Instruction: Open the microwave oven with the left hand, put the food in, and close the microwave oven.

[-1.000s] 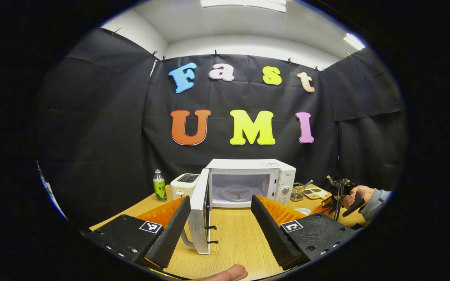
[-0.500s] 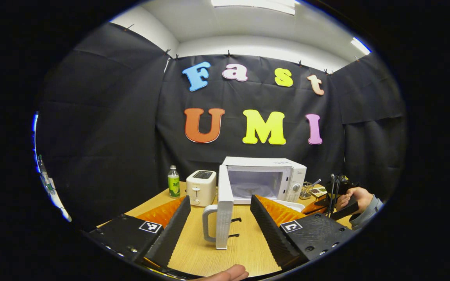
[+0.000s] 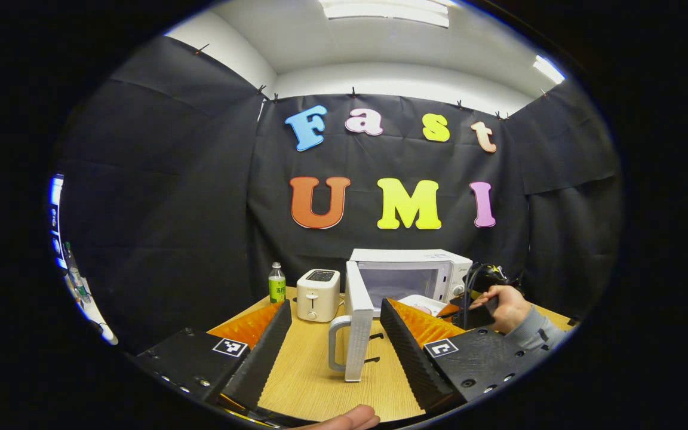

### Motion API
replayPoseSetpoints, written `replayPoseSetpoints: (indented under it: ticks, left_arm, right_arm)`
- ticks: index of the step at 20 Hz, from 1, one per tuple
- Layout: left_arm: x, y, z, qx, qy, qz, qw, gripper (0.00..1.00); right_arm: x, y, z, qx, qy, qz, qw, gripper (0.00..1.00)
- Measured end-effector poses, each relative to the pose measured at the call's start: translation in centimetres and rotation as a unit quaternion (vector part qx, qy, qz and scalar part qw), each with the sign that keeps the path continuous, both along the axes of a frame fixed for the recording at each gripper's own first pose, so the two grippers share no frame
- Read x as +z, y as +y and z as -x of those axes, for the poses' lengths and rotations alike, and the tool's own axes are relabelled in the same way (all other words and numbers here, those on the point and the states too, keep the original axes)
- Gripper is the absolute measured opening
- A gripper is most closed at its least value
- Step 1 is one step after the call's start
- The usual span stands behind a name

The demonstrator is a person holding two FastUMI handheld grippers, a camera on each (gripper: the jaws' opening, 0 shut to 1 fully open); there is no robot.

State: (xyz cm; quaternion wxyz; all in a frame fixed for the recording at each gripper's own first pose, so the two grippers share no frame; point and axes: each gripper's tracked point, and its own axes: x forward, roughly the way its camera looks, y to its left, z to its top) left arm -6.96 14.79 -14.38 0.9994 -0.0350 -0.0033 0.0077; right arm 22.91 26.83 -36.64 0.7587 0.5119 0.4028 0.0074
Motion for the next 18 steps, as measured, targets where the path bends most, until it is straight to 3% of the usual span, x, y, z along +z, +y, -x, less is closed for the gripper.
replayPoseSetpoints:
  ticks: [4, 10, 18]
  left_arm:
    - [-0.1, -0.4, -0.3, -0.005, 0.0, -0.008, 1.0, 0.92]
    - [-1.0, -0.3, -2.1, -0.004, 0.016, -0.007, 1.0, 0.92]
    - [-2.9, -0.1, -3.8, -0.003, 0.043, -0.015, 0.999, 0.92]
  right_arm:
    - [0.5, 2.4, -3.3, -0.049, -0.007, -0.011, 0.999, 0.04]
    - [0.4, 3.6, -9.0, -0.132, -0.039, 0.018, 0.99, 0.05]
    - [-1.5, 6.5, -14.9, -0.164, -0.041, 0.008, 0.986, 0.05]
